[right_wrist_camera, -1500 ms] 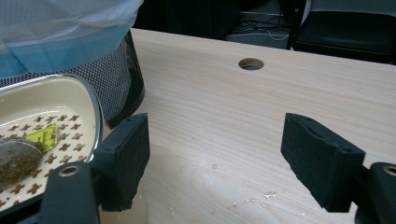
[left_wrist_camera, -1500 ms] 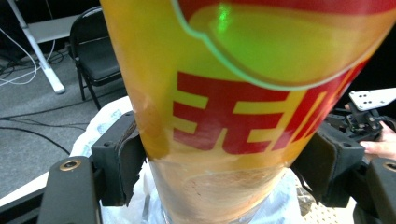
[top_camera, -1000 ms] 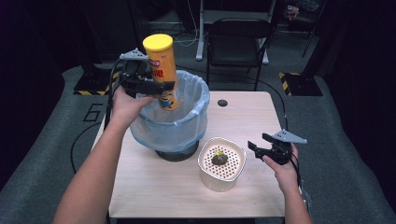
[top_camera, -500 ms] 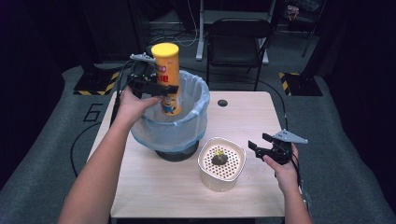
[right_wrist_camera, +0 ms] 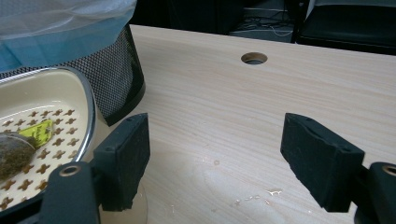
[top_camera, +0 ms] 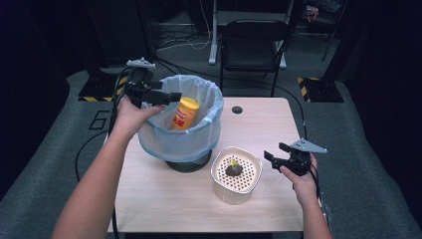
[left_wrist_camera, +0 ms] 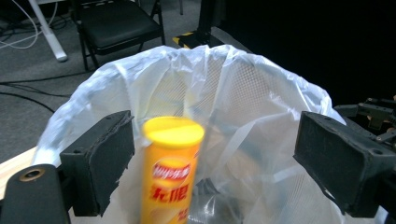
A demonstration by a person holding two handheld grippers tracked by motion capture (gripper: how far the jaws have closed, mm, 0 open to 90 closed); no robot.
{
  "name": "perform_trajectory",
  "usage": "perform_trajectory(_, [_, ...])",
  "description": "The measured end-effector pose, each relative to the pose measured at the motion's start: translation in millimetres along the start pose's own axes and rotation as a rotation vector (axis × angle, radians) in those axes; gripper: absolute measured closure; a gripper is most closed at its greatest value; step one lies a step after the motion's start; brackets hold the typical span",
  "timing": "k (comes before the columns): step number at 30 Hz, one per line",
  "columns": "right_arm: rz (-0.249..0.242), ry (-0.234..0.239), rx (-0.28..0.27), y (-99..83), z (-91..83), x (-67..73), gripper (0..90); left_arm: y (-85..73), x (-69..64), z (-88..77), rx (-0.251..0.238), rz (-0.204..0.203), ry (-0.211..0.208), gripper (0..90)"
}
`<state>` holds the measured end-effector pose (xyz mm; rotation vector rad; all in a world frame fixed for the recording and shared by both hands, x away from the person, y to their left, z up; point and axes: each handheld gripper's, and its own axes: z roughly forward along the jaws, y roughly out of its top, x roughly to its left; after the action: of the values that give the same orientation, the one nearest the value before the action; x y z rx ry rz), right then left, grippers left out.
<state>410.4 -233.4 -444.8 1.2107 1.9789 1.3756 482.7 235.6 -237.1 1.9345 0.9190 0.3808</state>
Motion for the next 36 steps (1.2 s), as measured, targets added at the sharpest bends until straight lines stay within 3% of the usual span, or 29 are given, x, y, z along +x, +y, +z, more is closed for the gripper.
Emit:
perform_trajectory(10, [-0.009, -0.005, -0.008, 1.9, -1.7, 1.7, 24.0, -16.7, 5.5, -42.2, -0.021, 0.004, 0.015, 17.6])
perform_trajectory(17, [-0.004, -0.012, -0.012, 1.8, -4.5, -0.2, 24.1, -34.1, 8.5, -67.9, -0.041, -0.023, -0.01, 25.4])
perform_trajectory(20, [0.001, -0.011, -0.012, 1.5, -5.1, -0.3, 24.1, -46.2, 8.4, -78.3, -0.046, -0.04, -0.054, 25.7])
perform_trajectory(27, [-0.008, -0.015, -0.01, 0.9, -4.1, 0.3, 24.1, -74.5, 9.0, -102.6, -0.07, -0.033, -0.017, 27.5])
perform_trajectory(32, [-0.008, -0.016, -0.01, 1.3, -5.2, 0.8, 24.1, -92.4, 9.7, -110.3, -0.078, -0.033, 0.01, 28.1])
perform_trajectory(33, [-0.005, -0.018, -0.01, 1.2, -5.7, 0.9, 24.1, -106.4, 11.9, -111.8, -0.087, -0.032, 0.033, 27.5])
perform_trajectory(36, [-0.006, -0.016, -0.01, 1.0, -5.3, 1.1, 24.1, -128.3, 16.9, -109.6, -0.107, -0.054, 0.042, 26.3])
